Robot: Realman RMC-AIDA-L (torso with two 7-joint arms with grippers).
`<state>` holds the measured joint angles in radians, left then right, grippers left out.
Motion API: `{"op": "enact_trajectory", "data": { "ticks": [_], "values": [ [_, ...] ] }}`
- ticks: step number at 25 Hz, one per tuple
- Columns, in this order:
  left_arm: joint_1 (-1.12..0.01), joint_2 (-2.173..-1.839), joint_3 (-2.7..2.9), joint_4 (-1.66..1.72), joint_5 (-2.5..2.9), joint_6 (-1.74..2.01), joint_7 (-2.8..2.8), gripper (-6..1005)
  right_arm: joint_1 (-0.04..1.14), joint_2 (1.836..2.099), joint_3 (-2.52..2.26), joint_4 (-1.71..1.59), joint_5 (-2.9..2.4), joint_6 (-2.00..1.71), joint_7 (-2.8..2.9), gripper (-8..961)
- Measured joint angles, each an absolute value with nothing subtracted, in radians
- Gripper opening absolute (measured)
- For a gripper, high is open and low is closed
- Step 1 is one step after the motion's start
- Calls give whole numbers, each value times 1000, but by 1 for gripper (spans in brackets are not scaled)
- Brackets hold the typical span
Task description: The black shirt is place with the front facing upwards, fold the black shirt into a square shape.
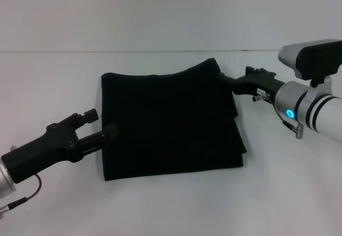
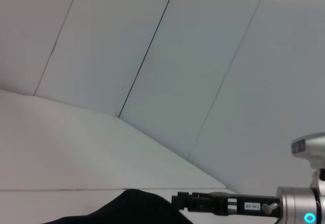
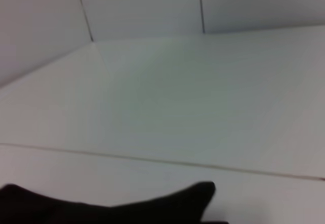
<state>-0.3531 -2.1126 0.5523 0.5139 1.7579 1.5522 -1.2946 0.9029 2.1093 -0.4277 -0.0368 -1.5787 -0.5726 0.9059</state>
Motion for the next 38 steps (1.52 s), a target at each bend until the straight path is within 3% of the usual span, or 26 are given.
{"op": "enact_trajectory", "data": {
  "ticks": [20, 27, 38],
  "values": [
    [-351, -2118, 552, 514, 1758, 1561, -1295, 890, 851, 2104, -417, -45, -1576, -586, 892, 930],
    [-349, -2117, 552, 514, 1758, 1563, -1295, 890, 731, 2098, -352, -107, -1542, -876, 897, 930],
    [-330, -2074, 555, 536, 1916, 1667, -1144, 890, 493, 2092, -611, -261, -1643, -1331, 852, 930]
  ]
}}
